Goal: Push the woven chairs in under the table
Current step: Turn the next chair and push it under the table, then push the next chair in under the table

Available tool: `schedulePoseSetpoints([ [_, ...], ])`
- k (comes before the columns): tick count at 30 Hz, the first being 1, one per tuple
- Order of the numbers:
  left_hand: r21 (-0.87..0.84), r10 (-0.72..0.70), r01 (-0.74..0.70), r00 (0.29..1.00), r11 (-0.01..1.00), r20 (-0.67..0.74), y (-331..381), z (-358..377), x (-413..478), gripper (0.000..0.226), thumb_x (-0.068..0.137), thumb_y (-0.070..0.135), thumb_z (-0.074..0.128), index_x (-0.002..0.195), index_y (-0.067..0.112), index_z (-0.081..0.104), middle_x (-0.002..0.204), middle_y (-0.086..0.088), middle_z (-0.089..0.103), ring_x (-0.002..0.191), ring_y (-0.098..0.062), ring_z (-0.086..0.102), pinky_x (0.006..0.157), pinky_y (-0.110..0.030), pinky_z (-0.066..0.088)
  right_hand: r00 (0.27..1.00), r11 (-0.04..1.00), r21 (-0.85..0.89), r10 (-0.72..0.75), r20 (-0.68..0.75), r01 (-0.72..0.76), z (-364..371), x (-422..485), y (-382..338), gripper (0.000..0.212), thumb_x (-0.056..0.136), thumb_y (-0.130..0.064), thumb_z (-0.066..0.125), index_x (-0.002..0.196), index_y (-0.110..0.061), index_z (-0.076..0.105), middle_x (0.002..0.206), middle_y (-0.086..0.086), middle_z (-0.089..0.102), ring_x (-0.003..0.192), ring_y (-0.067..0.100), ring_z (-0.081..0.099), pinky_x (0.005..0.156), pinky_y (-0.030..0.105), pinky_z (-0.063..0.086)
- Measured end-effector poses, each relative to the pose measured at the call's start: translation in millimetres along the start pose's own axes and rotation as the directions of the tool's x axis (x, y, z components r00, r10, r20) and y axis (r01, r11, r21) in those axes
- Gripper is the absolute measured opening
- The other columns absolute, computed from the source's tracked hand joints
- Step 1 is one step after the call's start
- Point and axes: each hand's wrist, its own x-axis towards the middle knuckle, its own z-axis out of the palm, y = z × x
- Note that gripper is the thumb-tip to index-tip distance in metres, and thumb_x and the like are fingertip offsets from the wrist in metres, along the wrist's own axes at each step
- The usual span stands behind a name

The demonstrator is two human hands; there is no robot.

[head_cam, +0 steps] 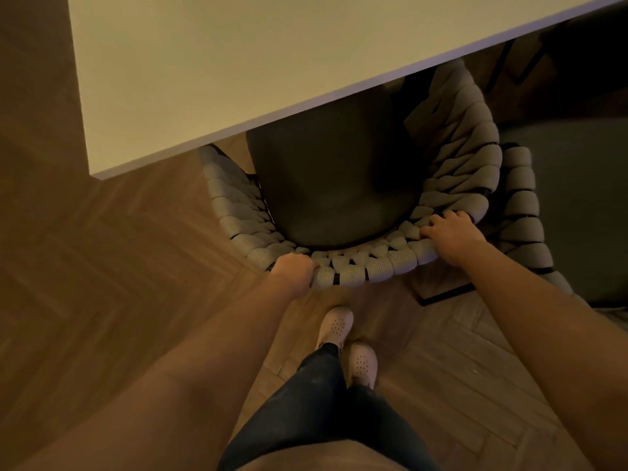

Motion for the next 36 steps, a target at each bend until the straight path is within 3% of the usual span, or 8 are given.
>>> schedulePoseSetpoints([
  [9, 0.017, 0.002, -0.002, 1.0, 1.0, 0.004, 0, -1, 1, 0.045, 0.097, 0.017, 0.05, 0.14, 0.029, 0.047, 0.128, -0.002, 0.055, 0.115, -0.022, 0.056, 0.089, -0.035, 0.049, 1.0, 1.0, -0.003, -0.006, -0.016, 0.006, 1, 3, 2, 0.044, 0.097, -0.022, 0.052, 0.139, -0.026, 0.041, 0.139, 0.007, 0.043, 0.126, 0.029, 0.042, 0.102, 0.04, 0.038],
  [16, 0.008, 0.011, -0.011, 1.0, 1.0, 0.029, 0, -2, 2, 0.048, 0.093, 0.024, 0.058, 0.14, 0.03, 0.048, 0.126, -0.001, 0.057, 0.113, -0.021, 0.056, 0.09, -0.035, 0.051, 0.995, 0.994, 0.104, -0.012, -0.103, 0.023, 14, 3, 6, 0.044, 0.095, -0.023, 0.054, 0.138, -0.029, 0.045, 0.139, 0.006, 0.043, 0.131, 0.029, 0.035, 0.107, 0.041, 0.034],
  [18, 0.008, -0.011, 0.011, 0.995, 1.0, 0.095, 3, -8, 1, 0.059, 0.087, 0.034, 0.065, 0.141, 0.026, 0.044, 0.13, -0.002, 0.056, 0.117, -0.023, 0.054, 0.096, -0.04, 0.048, 0.987, 0.985, 0.169, -0.016, -0.161, 0.043, 18, 3, 7, 0.05, 0.093, -0.021, 0.057, 0.141, -0.027, 0.043, 0.14, 0.007, 0.042, 0.134, 0.03, 0.032, 0.112, 0.043, 0.031],
  [21, -0.025, -0.014, 0.018, 0.989, 1.0, 0.145, 23, -20, 2, 0.085, 0.083, 0.047, 0.068, 0.151, 0.024, 0.024, 0.141, -0.005, 0.046, 0.129, -0.028, 0.045, 0.11, -0.049, 0.032, 0.969, 0.954, 0.284, -0.021, -0.246, 0.093, 27, -4, 8, 0.066, 0.089, -0.017, 0.062, 0.148, -0.026, 0.034, 0.15, 0.01, 0.033, 0.145, 0.032, 0.019, 0.12, 0.046, 0.017],
  [26, -0.235, 0.062, -0.072, 0.997, 0.969, -0.049, 113, -45, 7, 0.103, 0.081, 0.054, 0.068, 0.156, 0.022, 0.004, 0.158, -0.01, 0.021, 0.145, -0.032, 0.02, 0.119, -0.053, 0.014, 0.918, 0.857, 0.489, 0.052, -0.394, 0.162, 56, -43, 37, 0.078, 0.085, -0.022, 0.066, 0.152, -0.026, 0.026, 0.156, 0.011, 0.027, 0.148, 0.03, 0.014, 0.121, 0.047, 0.011],
  [30, -0.168, 0.143, -0.21, 0.929, 0.963, -0.342, 220, -63, 17, 0.099, 0.086, 0.05, 0.064, 0.156, 0.021, 0.001, 0.162, -0.013, 0.004, 0.15, -0.029, 0.002, 0.119, -0.048, 0.006, 0.886, 0.756, 0.643, 0.206, -0.416, 0.127, 92, -82, 91, 0.077, 0.086, -0.026, 0.068, 0.151, -0.022, 0.028, 0.154, 0.013, 0.029, 0.144, 0.032, 0.022, 0.118, 0.046, 0.017],
  [36, 0.049, 0.358, -0.359, 0.891, 0.932, -0.281, 383, -63, 22, 0.098, 0.083, 0.046, 0.069, 0.156, 0.016, 0.01, 0.163, -0.012, 0.002, 0.15, -0.029, -0.004, 0.119, -0.052, 0.001, 0.836, 0.689, 0.694, 0.244, -0.491, 0.207, 190, -162, 172, 0.057, 0.084, -0.024, 0.07, 0.138, -0.017, 0.052, 0.137, 0.015, 0.052, 0.129, 0.032, 0.046, 0.108, 0.045, 0.036],
])
